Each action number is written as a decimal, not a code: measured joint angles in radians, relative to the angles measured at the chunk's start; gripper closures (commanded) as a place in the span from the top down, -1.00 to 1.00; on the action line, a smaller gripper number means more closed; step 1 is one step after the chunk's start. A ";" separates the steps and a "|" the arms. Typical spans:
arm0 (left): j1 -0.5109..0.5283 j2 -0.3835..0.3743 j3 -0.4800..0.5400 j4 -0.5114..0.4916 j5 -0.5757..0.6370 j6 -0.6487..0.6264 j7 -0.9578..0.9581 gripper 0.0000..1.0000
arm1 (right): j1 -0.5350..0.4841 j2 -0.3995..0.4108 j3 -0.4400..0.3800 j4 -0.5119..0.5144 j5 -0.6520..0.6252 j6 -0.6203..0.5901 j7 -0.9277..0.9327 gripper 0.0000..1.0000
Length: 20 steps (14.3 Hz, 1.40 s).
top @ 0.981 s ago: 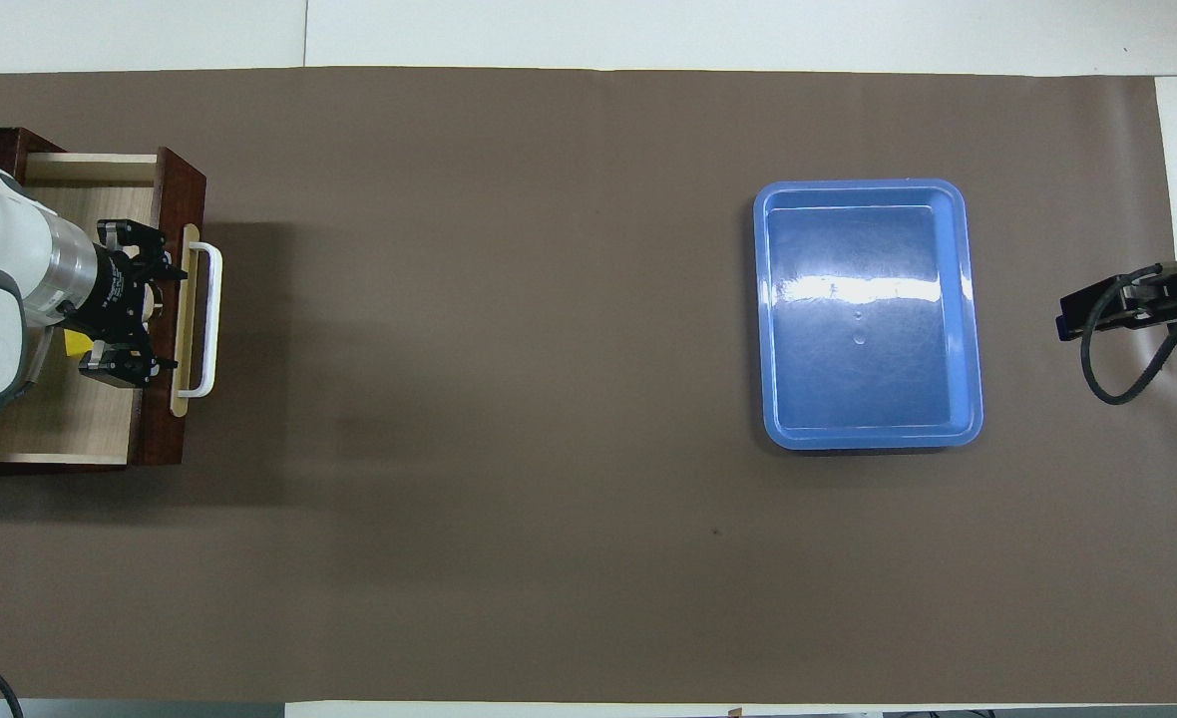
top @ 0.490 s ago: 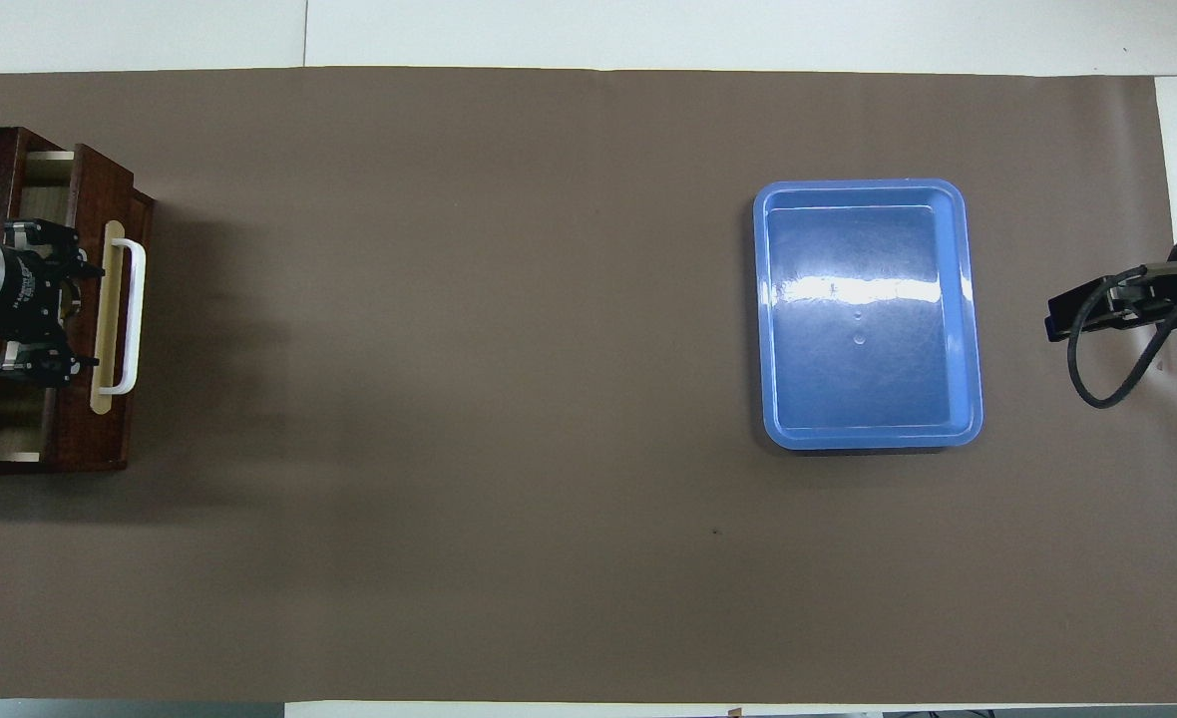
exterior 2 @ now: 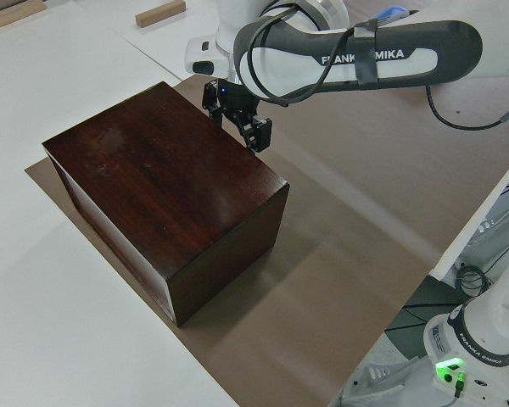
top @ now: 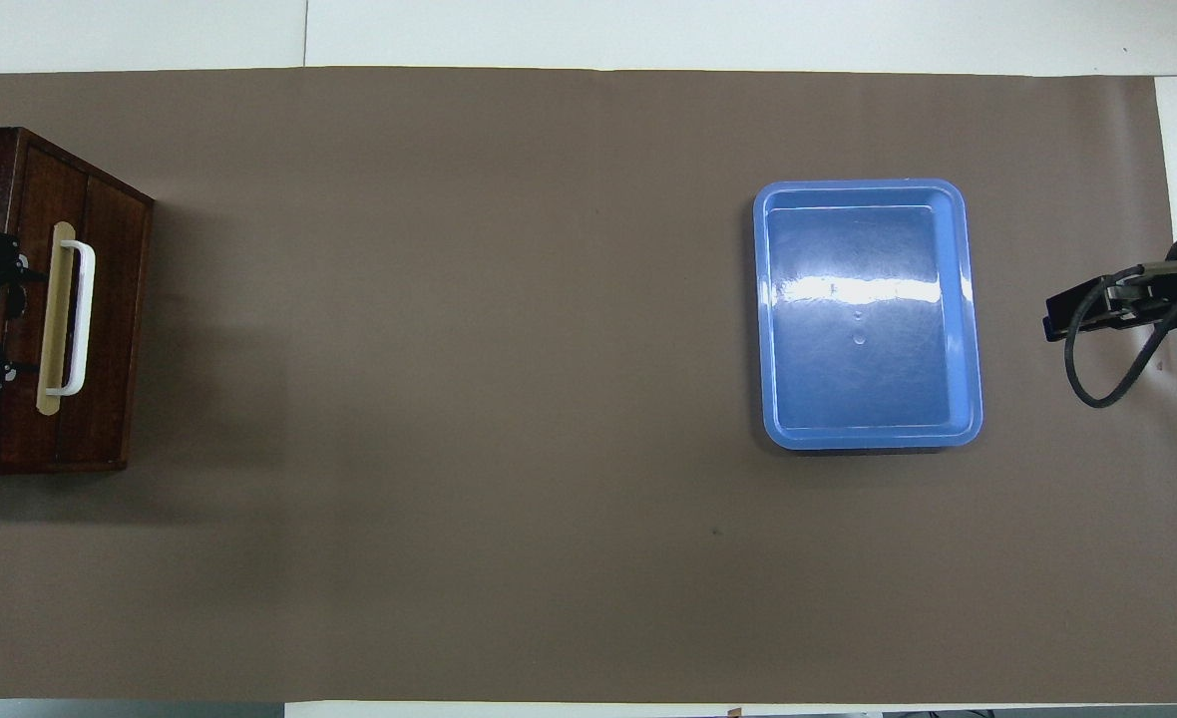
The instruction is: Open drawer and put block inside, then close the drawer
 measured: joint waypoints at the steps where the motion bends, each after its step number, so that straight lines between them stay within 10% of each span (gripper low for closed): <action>1: 0.000 0.000 -0.001 0.000 0.000 0.000 0.000 1.00 | 0.000 0.000 0.001 0.000 0.000 0.000 0.000 1.00; 9: -0.171 -0.074 -0.023 0.234 0.010 -0.330 0.155 1.00 | 0.021 0.000 0.003 0.000 0.001 0.000 0.050 1.00; 20: -0.173 -0.083 -0.015 0.279 -0.023 -0.485 1.127 1.00 | 0.021 0.000 0.003 0.000 0.001 0.000 0.055 1.00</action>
